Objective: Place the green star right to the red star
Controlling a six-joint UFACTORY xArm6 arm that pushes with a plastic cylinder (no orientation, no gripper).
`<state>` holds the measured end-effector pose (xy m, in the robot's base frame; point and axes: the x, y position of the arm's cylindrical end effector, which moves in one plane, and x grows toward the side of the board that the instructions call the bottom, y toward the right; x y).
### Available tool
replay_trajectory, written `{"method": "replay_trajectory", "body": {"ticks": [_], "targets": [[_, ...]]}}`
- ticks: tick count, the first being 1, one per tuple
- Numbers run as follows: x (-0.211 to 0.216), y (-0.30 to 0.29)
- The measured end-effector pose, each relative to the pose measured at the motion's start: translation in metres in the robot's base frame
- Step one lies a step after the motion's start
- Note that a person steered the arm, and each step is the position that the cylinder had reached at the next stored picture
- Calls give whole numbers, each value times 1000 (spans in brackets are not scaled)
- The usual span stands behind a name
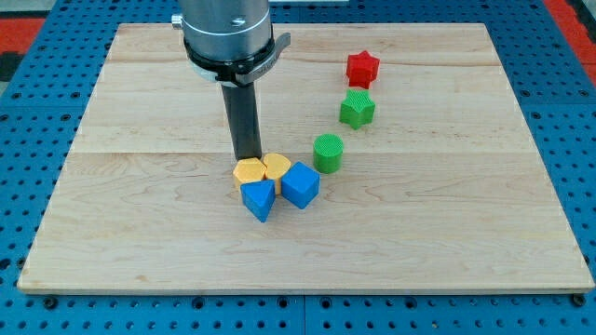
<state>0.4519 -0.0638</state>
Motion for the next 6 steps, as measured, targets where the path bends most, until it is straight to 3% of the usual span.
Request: {"method": "replay_trajectory", "body": {"ticks": [3,5,6], "targets": [[-7,-11],[-55,73],[-55,133]]}}
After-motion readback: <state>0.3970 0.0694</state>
